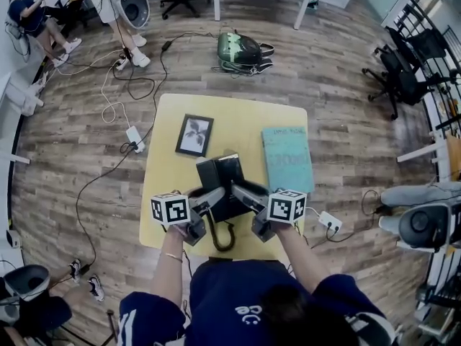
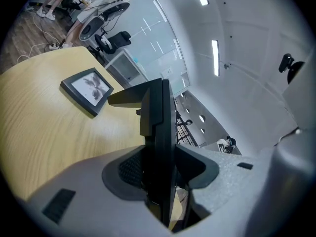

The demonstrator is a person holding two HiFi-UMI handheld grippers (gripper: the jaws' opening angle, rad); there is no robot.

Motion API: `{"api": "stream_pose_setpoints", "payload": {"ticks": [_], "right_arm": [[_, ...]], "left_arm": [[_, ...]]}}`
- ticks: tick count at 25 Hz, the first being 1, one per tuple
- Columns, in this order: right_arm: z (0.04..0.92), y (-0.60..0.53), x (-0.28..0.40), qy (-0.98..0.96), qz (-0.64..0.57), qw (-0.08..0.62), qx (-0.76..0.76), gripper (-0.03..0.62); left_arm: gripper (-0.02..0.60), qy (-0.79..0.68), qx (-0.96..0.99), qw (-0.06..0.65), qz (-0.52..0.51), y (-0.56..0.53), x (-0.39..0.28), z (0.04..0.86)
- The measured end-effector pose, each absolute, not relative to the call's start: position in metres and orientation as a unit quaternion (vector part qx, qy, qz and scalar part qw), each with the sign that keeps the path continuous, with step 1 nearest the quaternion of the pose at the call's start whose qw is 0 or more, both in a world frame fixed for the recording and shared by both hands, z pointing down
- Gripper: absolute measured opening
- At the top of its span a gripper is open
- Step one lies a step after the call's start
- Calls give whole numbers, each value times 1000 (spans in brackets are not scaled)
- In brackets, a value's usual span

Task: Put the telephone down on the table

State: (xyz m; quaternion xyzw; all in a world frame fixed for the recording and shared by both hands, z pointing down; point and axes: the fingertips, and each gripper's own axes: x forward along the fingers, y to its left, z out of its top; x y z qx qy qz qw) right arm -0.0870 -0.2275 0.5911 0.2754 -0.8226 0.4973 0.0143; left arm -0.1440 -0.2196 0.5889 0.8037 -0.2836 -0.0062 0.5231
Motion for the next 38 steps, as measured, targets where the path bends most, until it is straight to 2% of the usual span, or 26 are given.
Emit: {"api": "stream_pose_setpoints", "payload": {"ticks": [13, 38], "right_arm": [[628, -254, -83, -804, 509, 26, 307, 221], [664, -254, -80, -799, 515, 48, 306, 218]], "left_arm": [[190, -268, 795, 544, 1, -249, -142, 629], [190, -262, 803, 534, 39, -251, -135, 657]]}}
